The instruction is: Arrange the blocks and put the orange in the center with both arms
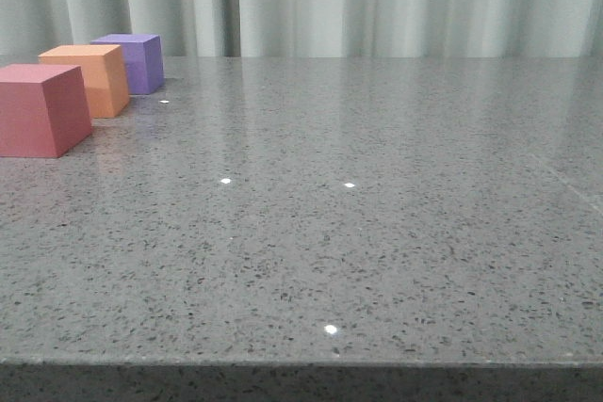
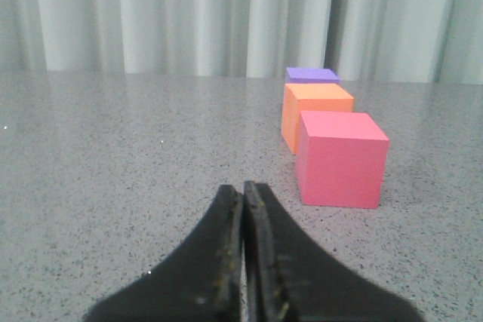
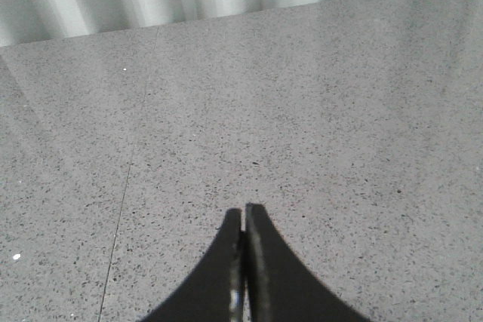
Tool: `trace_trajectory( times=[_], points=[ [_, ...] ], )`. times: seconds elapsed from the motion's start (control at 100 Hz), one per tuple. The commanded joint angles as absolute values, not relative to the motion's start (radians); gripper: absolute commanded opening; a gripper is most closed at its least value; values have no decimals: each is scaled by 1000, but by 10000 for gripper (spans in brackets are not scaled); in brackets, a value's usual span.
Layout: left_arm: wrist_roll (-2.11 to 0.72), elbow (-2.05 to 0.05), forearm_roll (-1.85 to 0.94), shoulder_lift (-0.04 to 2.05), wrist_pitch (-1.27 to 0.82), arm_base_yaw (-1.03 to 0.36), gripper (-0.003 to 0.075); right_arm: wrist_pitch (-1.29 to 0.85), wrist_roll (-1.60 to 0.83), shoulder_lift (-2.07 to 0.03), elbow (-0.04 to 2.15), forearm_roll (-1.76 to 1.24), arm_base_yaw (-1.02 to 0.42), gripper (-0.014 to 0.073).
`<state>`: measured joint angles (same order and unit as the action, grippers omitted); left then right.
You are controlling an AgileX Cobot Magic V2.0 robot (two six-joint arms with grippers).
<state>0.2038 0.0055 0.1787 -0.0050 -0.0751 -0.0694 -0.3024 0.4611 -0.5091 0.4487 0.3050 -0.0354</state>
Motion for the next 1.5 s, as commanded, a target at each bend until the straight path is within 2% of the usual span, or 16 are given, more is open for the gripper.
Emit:
trace_trajectory(
  times=[0.0,1.31,1.49],
  points=[
    [205,44,191,-33,25,-66,-20,-224,457,-511,472,326,-32,-68],
    [205,48,191,-36,33,-66,-20,-222,456,-510,463,338,-32,-68],
    [205,48,191,-36,33,-66,-20,-178,387,-455,424,321,-32,-68]
  ],
)
